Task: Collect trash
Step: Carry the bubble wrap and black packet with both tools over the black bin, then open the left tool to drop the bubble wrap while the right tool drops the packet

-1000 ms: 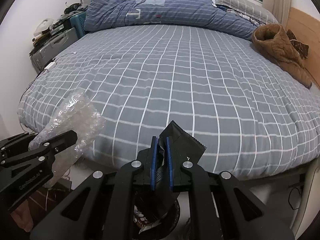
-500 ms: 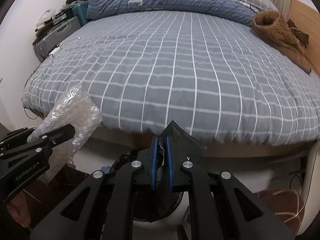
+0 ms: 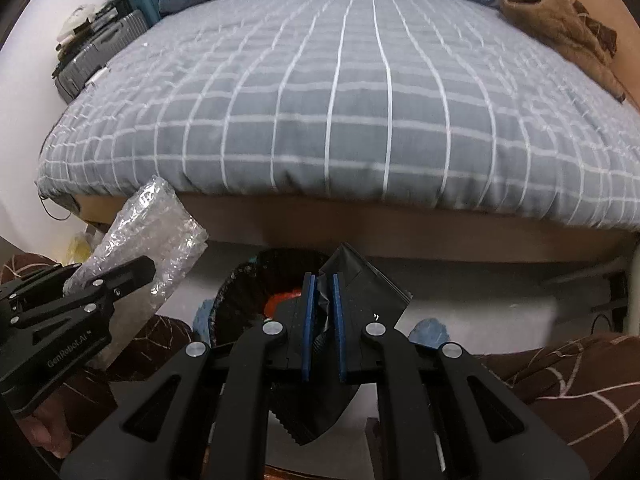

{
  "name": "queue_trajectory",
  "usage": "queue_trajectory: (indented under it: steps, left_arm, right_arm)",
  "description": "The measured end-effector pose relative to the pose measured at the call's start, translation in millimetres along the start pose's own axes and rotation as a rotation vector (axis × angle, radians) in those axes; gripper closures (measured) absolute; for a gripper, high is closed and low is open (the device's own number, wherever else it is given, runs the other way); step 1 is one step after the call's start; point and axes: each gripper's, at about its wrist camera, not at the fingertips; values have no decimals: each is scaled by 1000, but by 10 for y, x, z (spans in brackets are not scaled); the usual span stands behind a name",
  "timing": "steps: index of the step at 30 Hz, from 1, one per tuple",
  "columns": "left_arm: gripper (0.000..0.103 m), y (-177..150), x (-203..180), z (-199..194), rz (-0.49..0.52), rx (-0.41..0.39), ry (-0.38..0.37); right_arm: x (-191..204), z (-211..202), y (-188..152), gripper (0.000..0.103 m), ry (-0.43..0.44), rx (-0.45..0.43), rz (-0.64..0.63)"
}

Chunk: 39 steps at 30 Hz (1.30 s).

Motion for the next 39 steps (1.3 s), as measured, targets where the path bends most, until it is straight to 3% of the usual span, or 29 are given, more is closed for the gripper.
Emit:
queue_trajectory:
  steps: [9,28,33,39]
  left_arm:
    - [78,-119,118,604,-12,114,18]
    - [72,-115,-8,1144,4,198,46]
    - [41,-89,37,1061,18,169,90]
    - [22,-6,154,855,36,98,113]
  right_arm:
    - [-75,408,-58,94,4,81,6]
    - [-115,895,-1,94,-2,165,32]
    - [-85,950,9,94,5,170,24]
    - [0,940,45,94,14,155,11]
Point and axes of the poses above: each gripper's, at about its wrist camera, not at the fingertips, and z roughly the way its jaws point, x to its left, y to its top
